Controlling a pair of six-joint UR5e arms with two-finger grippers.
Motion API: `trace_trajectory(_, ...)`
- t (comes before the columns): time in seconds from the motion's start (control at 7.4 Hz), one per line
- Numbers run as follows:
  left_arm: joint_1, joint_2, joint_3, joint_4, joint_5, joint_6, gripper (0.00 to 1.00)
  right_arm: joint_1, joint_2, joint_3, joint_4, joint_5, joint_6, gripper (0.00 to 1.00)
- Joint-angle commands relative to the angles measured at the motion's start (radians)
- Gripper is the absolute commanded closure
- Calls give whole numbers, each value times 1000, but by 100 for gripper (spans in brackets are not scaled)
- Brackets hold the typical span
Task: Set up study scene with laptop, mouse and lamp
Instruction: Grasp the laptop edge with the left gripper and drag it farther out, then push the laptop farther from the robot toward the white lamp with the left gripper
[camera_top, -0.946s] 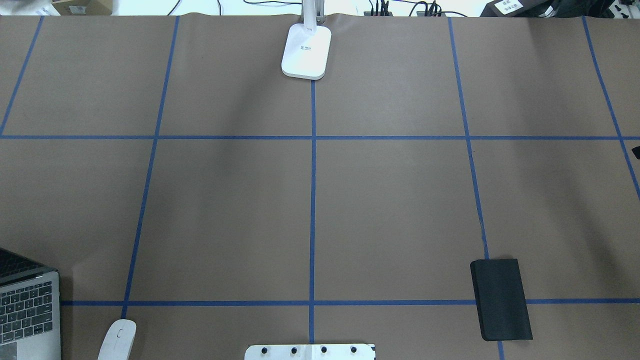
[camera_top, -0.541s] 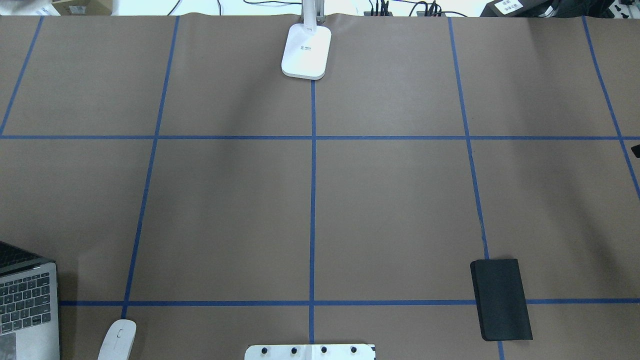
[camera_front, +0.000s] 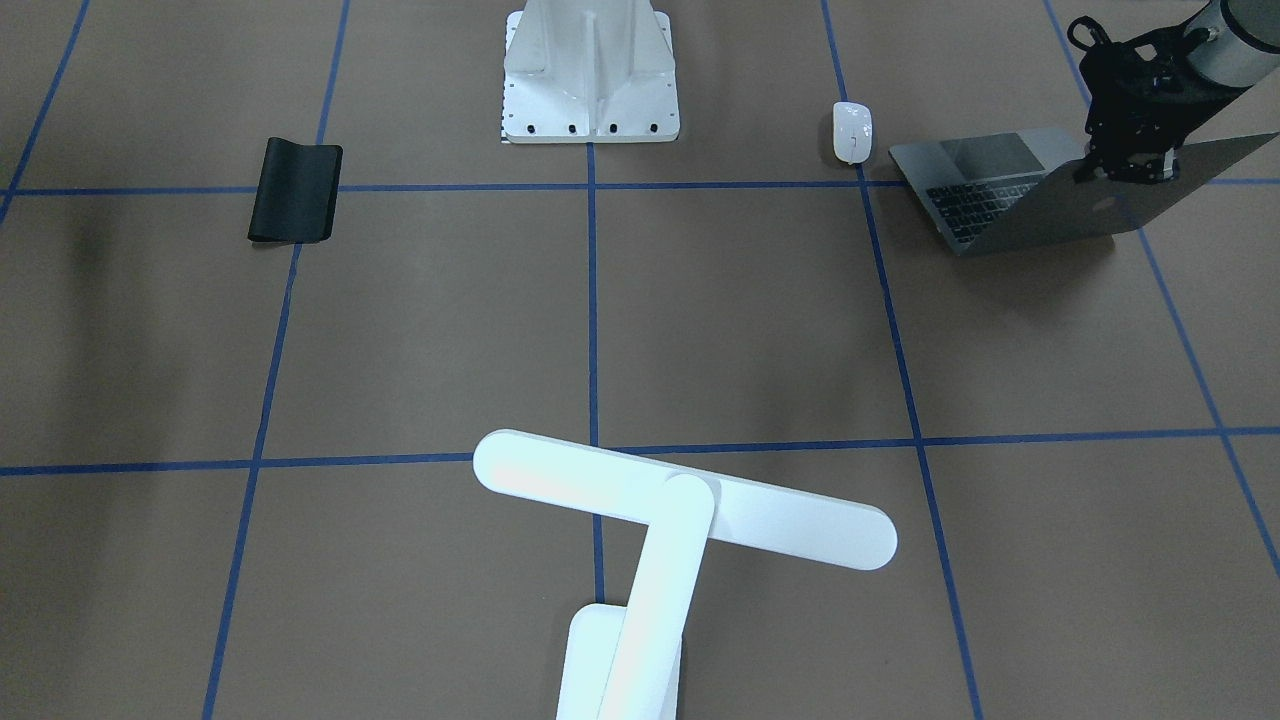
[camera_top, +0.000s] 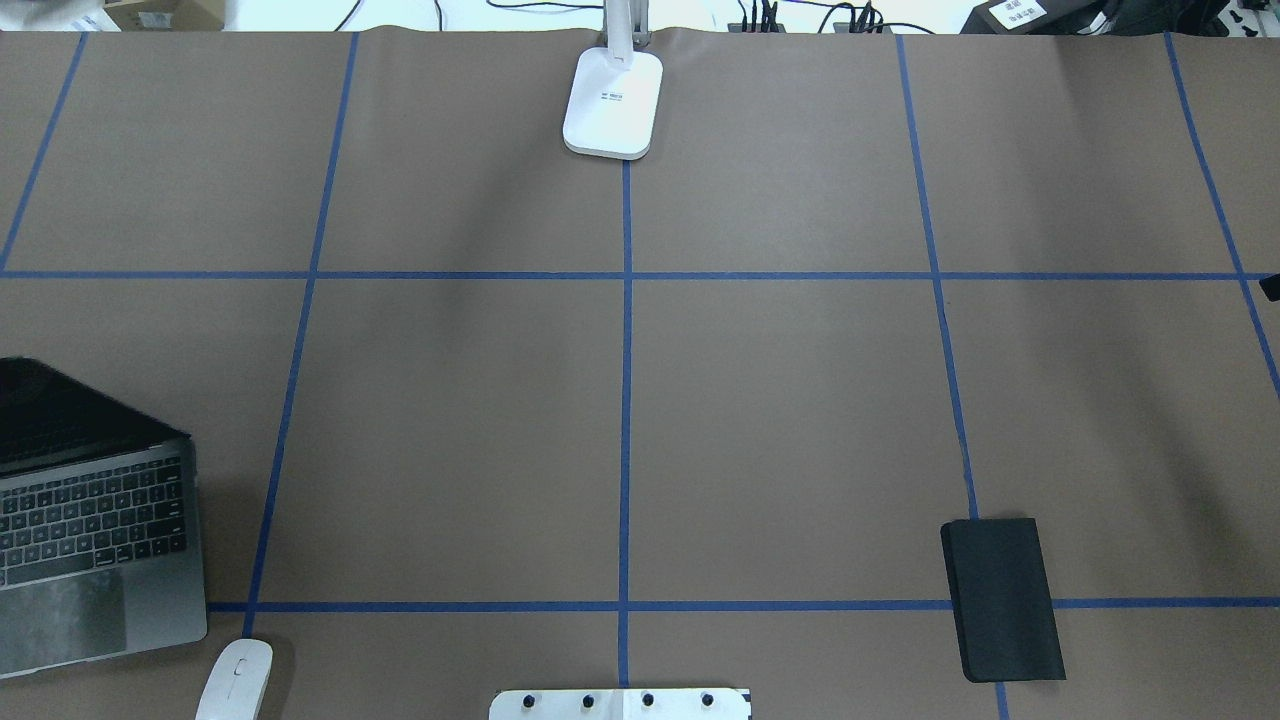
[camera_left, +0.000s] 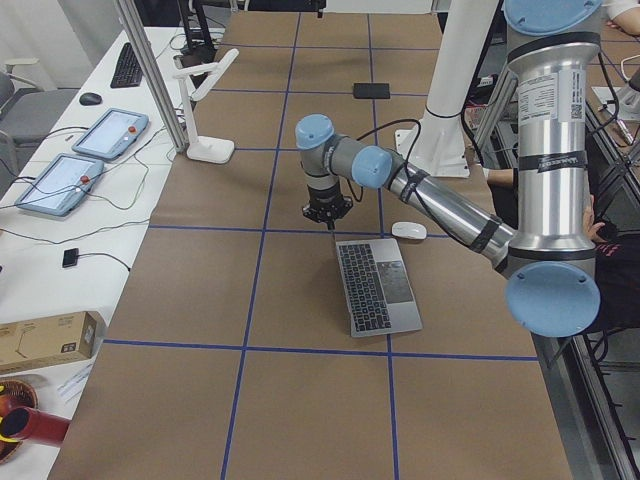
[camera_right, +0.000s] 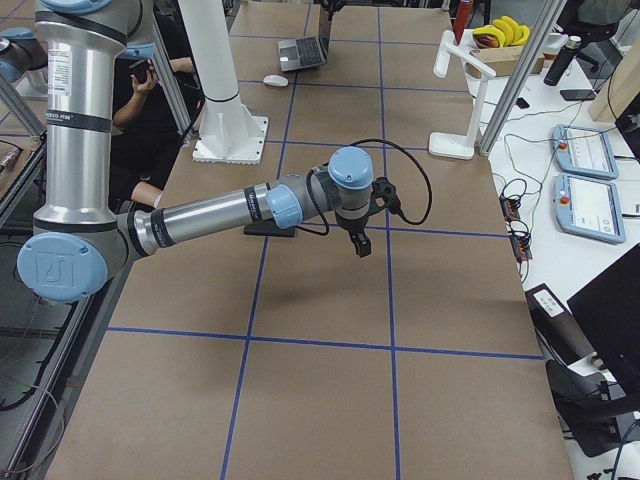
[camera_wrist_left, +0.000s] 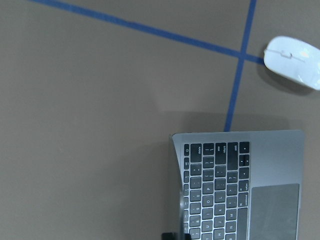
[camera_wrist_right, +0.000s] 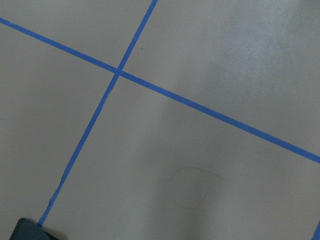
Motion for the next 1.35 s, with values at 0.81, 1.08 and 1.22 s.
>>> trace_trajectory(0.81,38,-651,255,193,154,-13,97,-12,60,-48,-2,-97,149,1)
trace_trajectory(1.08,164,-720,265,185,240,-164,97,-12,71,-70,0,-99,149,1)
trace_trajectory(1.22,185,-753,265,177,248,-205,97,-12,71,-71,0,-97,149,1)
